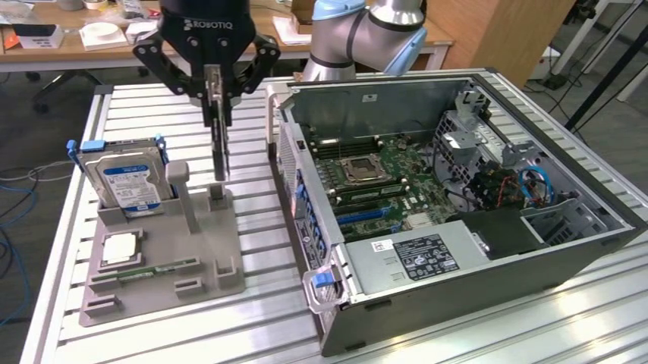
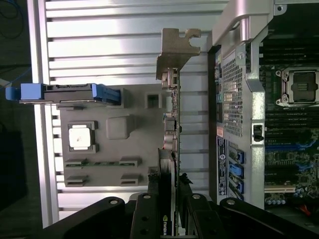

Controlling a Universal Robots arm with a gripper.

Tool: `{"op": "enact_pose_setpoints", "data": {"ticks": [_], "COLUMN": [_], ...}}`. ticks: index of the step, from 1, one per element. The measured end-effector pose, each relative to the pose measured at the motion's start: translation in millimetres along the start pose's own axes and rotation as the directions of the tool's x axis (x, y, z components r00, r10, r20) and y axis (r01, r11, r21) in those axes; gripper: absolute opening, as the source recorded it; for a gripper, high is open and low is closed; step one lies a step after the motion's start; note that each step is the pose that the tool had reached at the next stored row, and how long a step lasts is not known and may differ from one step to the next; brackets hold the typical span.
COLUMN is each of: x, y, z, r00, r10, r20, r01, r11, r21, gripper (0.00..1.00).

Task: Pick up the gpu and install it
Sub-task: 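Pick up the gpu and move the gpu toward the slot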

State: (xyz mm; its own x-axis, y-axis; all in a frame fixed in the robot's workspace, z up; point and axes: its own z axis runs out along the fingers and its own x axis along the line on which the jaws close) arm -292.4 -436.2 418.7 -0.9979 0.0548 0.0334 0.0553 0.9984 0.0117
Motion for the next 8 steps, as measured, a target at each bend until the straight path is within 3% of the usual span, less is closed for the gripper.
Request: {"op": "enact_pose_setpoints", "data": {"ticks": [8], "x": [-2.9], "y": [1.1], "z": [-0.1], "r00": [1.0000], "r10": [0.000], "r20": [0.0000], "r01": [0.000], "r11": [1.0000], "r21": [0.0000], "gripper": [0.26]}}
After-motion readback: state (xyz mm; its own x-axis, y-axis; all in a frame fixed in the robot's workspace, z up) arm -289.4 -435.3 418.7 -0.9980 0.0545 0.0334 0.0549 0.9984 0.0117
